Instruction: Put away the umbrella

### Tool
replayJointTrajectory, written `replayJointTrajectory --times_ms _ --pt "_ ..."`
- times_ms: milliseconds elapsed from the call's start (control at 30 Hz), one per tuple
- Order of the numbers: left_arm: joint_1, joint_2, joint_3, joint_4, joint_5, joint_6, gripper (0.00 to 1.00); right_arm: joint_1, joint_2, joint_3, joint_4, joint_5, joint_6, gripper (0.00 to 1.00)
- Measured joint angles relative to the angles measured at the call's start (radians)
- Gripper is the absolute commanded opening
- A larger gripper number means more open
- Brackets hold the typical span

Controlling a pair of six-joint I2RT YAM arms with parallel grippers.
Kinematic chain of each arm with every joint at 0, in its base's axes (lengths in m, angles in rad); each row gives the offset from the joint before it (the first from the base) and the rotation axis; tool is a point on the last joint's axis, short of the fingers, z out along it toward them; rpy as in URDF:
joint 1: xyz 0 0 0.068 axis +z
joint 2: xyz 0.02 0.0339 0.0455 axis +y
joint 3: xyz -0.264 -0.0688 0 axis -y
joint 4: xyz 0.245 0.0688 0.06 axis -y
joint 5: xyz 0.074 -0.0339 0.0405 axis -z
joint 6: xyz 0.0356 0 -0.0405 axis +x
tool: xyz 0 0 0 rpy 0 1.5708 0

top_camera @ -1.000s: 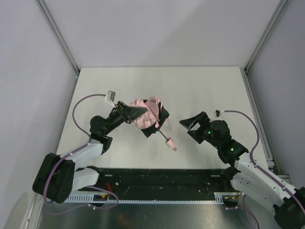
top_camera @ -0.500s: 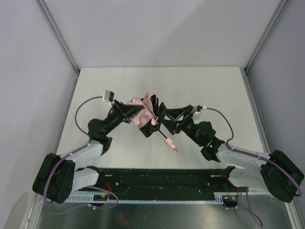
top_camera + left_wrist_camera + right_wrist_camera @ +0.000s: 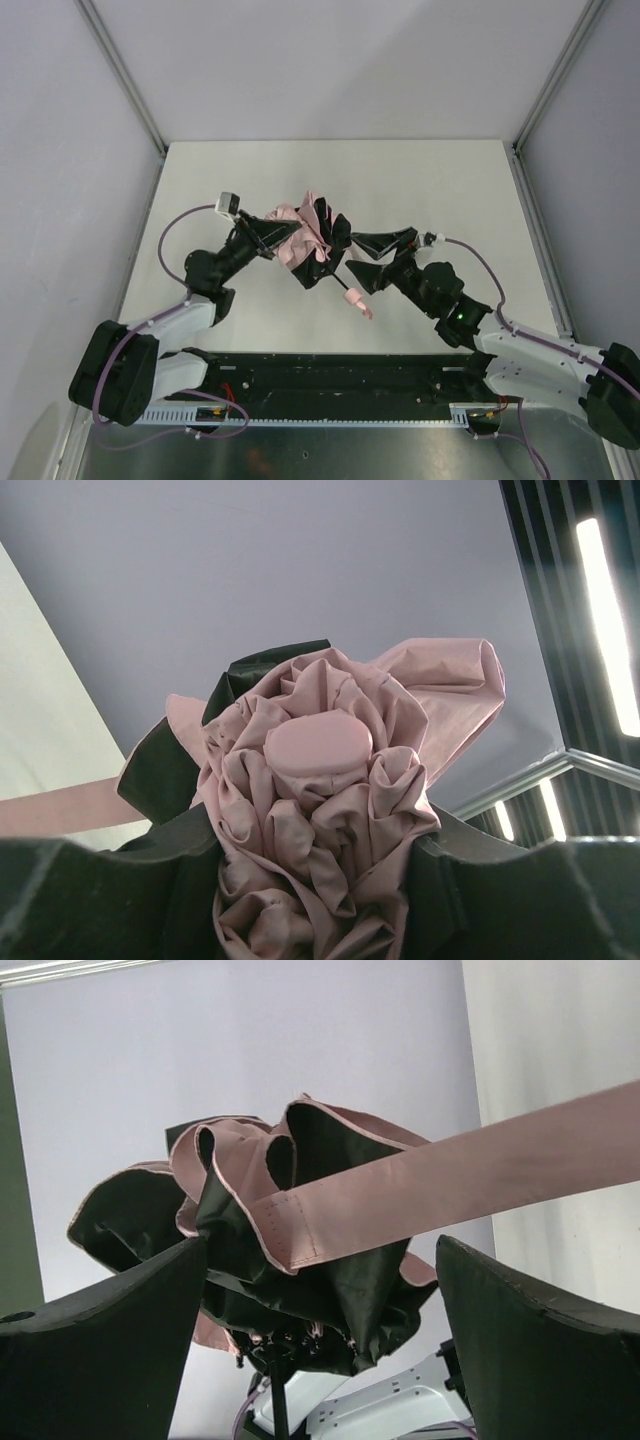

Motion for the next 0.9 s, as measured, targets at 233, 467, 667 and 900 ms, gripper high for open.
replayJointTrajectory --times_ms 233,467,667,900 --pt "0.001 0.018 0.001 0.000 0.001 0.000 0.00 0.011 0.045 -0.011 -0.006 -0.044 0.112 0.99" --pt "0.002 0.018 0.001 0.000 0.004 -0.011 0.00 0.017 0.138 -0.013 0.122 -0.048 0.187 0.94" --pt "0.002 -0.032 -0.029 0.005 0.005 -0.036 0.00 -0.039 0.175 -0.014 0.215 -0.012 0.156 0.75" --pt "-0.002 -0.090 -0.135 0.005 0.004 -0.059 0.00 -0.105 0.164 -0.016 0.344 0.039 0.017 0.17"
